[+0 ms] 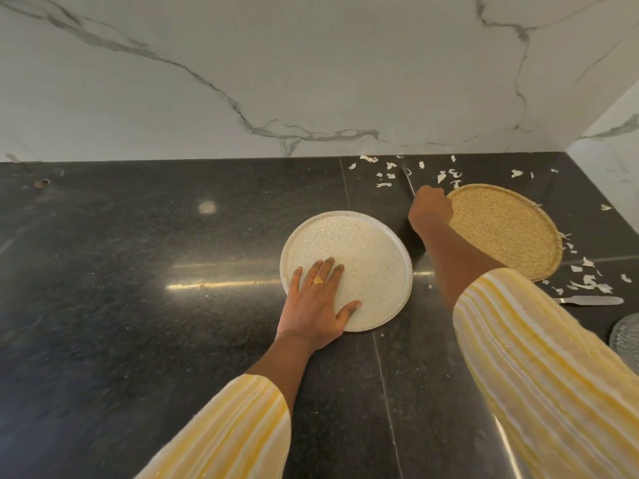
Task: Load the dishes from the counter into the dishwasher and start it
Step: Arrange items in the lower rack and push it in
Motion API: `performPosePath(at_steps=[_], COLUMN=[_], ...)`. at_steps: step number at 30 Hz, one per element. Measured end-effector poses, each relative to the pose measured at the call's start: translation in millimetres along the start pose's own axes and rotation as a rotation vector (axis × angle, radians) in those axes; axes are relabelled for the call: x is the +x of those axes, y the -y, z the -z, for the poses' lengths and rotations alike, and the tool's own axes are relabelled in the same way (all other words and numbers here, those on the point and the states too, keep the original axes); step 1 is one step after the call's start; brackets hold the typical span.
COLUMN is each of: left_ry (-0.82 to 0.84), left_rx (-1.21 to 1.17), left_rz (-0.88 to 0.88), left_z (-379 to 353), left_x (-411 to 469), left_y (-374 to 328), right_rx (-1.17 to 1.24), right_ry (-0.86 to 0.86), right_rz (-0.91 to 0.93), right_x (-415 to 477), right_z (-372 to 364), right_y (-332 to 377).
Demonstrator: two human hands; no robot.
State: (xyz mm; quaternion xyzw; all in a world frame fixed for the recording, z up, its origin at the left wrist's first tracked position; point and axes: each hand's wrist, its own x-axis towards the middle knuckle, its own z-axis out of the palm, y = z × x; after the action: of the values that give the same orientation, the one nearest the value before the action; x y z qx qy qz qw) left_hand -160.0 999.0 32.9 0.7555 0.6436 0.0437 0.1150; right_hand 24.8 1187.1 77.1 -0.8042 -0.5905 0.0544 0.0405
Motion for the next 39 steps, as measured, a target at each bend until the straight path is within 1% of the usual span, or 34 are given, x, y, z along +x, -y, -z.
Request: performPosePath(at_steps=[3, 6, 9, 13, 16, 18, 20, 23, 26, 30, 33, 35, 37, 39], left_ry=[0.009, 0.0, -0.034, -0.102, -0.16, -0.217, -0.266, -0.297, -0.288, -0.218, -0.185, -0.152, -0.101, -0.055], left_rx=[0.0, -0.002, -0.031, -0.071, -0.108, -0.121, -0.111, -0.138, -0.219, -0.311, -0.363, -0.386, -0.407, -0.404], left_rz=[-0.001, -0.011, -0.021, -0.05, -0.078, -0.129, -0.224, -0.356, -0.428, -0.519, -0.589, -0.618, -0.637, -0.669], left_z=[-1, -1, 0, -1, 1, 5, 7, 3, -4, -23, -41, -54, -69, -83], left_x=[-1, -2, -3, -5, -9, -15, -23, -47, -87, -153, -205, -240, -275, -311], left_y=[0, -1, -1, -1, -2, -2, -1, -6, -26, -59, -78, -84, -87, -90], right_rx=[0.051, 0.069, 0.03, 0.006, 0.015, 0.04, 0.068, 0.094, 0.142, 0.173, 0.178, 0.166, 0.134, 0.107], right_ry=[0.0, -0.053, -0.105, -0.081, -0.051, -0.055, -0.062, -0.04, -0.06, -0.207, -0.266, -0.303, -0.391, -0.434], right_rz=[0.003, 0.015, 0.054, 0.058, 0.009, -0.03, -0.096, -0.22, -0.317, -0.407, -0.464, -0.468, -0.446, -0.445], right_x=[-11, -34, -72, -135, -189, -229, -268, -326, -386, -462, -516, -551, -587, -624], right_z=[7, 13, 23, 25, 20, 15, 9, 1, -6, -17, -27, -34, -44, -52], right_y=[-4, -10, -15, -32, -47, -54, -60, -66, -74, -88, -100, -107, -117, -126])
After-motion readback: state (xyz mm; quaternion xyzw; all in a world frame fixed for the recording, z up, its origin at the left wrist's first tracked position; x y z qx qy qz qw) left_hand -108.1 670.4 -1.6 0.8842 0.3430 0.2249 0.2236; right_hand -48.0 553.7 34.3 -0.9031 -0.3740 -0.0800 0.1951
